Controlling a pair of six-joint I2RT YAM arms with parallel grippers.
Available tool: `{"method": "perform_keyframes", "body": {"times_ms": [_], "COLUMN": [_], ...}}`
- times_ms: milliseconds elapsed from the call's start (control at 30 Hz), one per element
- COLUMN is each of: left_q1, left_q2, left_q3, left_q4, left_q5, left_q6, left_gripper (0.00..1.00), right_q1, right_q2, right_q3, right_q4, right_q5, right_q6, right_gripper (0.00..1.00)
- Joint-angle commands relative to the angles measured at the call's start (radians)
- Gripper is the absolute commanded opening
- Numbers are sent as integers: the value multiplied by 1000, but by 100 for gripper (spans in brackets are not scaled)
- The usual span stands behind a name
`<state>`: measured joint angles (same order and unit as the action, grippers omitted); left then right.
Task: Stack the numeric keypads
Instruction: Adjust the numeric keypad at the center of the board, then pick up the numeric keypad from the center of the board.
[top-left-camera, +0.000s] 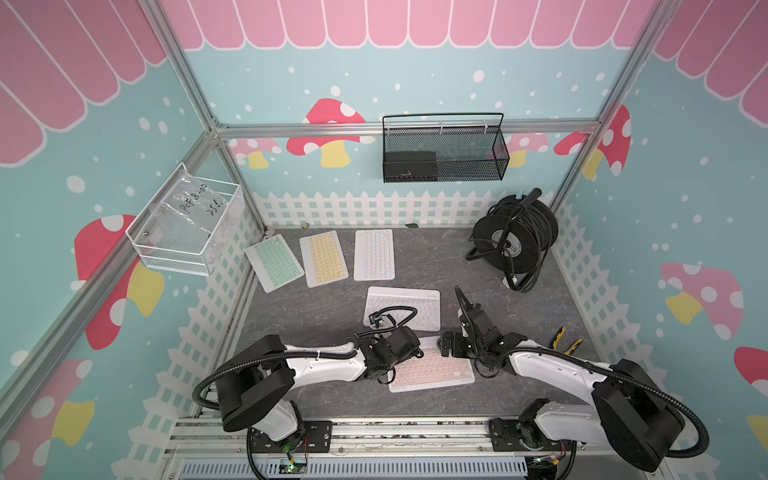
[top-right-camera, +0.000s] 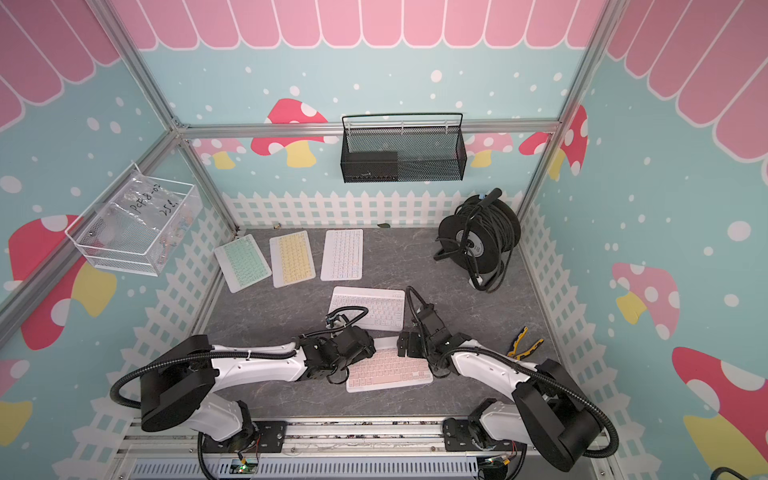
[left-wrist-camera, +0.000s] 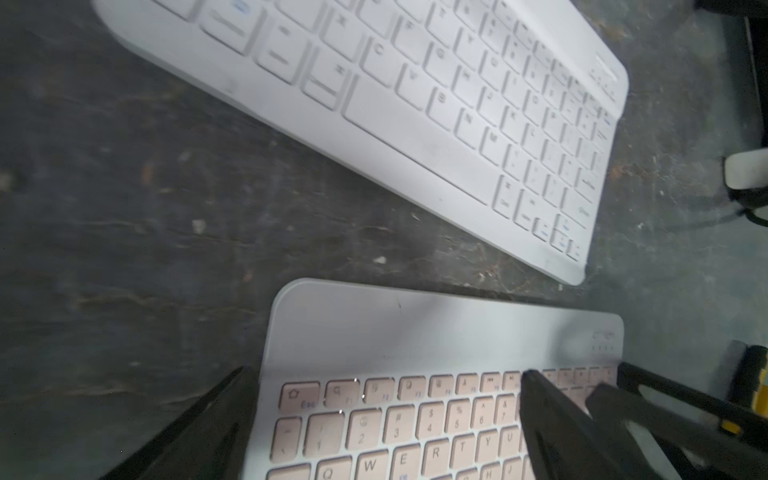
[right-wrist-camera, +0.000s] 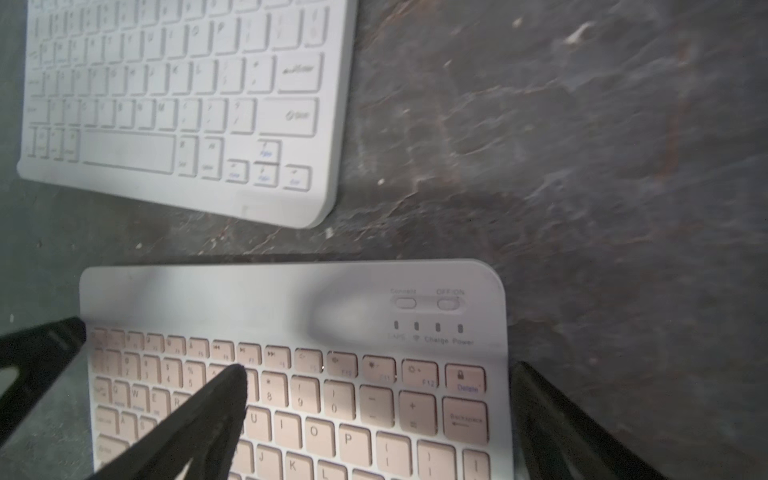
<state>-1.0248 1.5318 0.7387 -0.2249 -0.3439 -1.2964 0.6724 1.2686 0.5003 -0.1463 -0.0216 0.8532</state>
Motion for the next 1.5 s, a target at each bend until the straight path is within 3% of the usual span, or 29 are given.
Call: {"method": "perform_keyframes", "body": {"times_ms": [0,267,433,600,900,1200,1467], "left_q1": [11,60,75,78,77,52,14], "left_q2": [-92,-403,-536,-605,-498,-372,-209], "left_q3": [-3,-37,-118,-195,-192,-223,-184], "left_q4": [127,-213,-329,-323,-276,-125,-123], "left_q5": [41,-69,-43,41,146,190,168], "left_q6": [52,208,185,180,238,208,210], "left_gripper": [99,100,99,99,99,100,99], "right_q1": [103,112,111,120,194,227,240], "right_q2": [59,-42,-58,-70,-15,-17,-14], "right_q3": [-25,27,32,41,37,21,-14], "right_q4": [-13,-251,-271,-279,-282,-240,-155], "right_q5": [-191,-47,-50,-58,-58,-62,-105], "right_q6": [199,174,184,205,253,273,298], "right_gripper": [100,100,100,100,100,100,100]}}
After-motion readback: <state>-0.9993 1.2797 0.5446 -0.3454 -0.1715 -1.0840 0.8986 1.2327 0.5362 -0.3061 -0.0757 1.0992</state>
